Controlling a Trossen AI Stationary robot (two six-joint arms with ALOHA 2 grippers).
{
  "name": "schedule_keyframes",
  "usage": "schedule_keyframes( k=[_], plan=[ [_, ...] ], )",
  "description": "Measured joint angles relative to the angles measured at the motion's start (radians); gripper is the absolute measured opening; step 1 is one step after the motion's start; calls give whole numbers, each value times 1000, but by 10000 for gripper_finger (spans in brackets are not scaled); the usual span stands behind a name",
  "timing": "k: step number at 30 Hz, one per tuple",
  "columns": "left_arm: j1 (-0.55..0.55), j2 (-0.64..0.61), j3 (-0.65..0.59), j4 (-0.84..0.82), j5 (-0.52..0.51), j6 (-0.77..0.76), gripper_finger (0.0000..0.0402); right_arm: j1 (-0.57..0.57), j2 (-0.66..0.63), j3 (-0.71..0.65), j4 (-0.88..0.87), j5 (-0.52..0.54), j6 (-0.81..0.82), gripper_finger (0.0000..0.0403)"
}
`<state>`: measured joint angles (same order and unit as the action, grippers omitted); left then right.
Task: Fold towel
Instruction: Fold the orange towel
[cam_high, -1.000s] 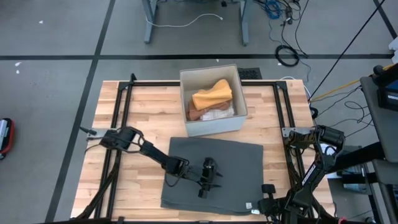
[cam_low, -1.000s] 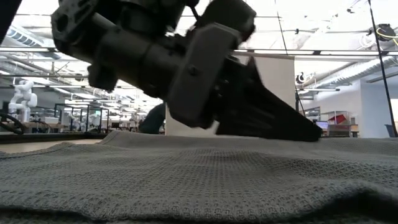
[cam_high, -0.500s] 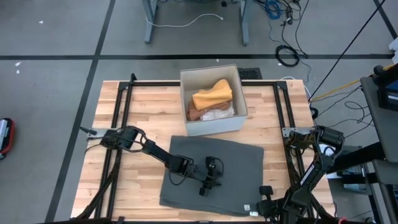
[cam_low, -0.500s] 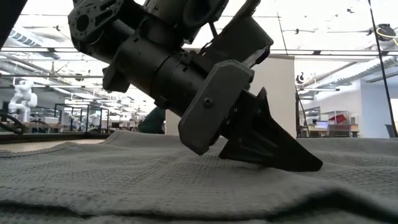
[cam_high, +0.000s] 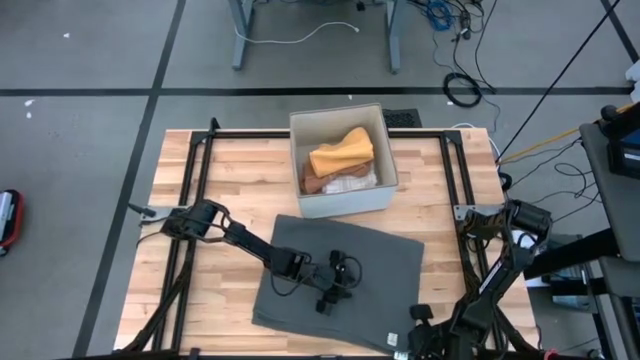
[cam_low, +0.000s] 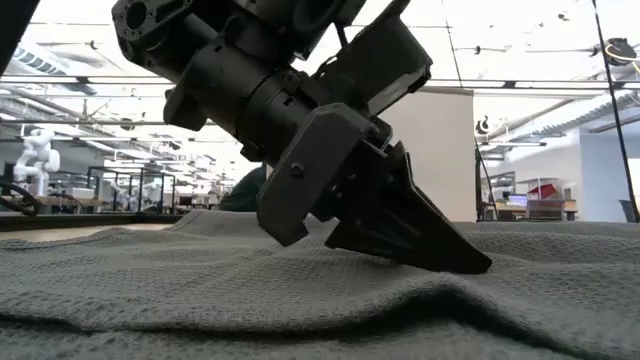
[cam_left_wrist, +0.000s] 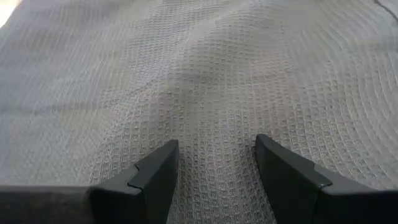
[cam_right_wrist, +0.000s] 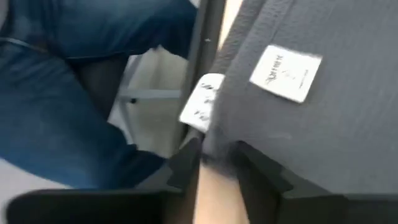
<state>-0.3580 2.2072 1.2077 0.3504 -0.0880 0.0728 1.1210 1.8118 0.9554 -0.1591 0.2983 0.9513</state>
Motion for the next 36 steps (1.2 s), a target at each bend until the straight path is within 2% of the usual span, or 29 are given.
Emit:
schedule_keyframes(
  k=[5, 8, 14, 19, 25, 30, 36],
  plan=[
    [-7, -69, -7, -32, 1, 33, 222, 13, -59, 1, -17, -28, 71, 150],
    [-18, -94, 15, -12, 17, 37, 222, 14, -111, 2, -140, 3, 134, 180],
    [-72, -94, 103, -5, 57, 89, 222, 9, -204, 2, -509, 180, 300, 186],
    [-99, -95, 160, 5, 56, 121, 222, -17, -252, 2, -681, 250, 322, 181],
    [-101, -74, 186, 19, 56, 120, 222, -85, -254, 2, -747, 295, 229, 181],
    [-95, -37, 185, 29, 59, 120, 222, -170, -254, 2, -619, 310, 10, 180],
    [-89, -4, 185, 52, 76, 116, 222, -276, -254, 2, -512, 276, -246, 180]
  ],
)
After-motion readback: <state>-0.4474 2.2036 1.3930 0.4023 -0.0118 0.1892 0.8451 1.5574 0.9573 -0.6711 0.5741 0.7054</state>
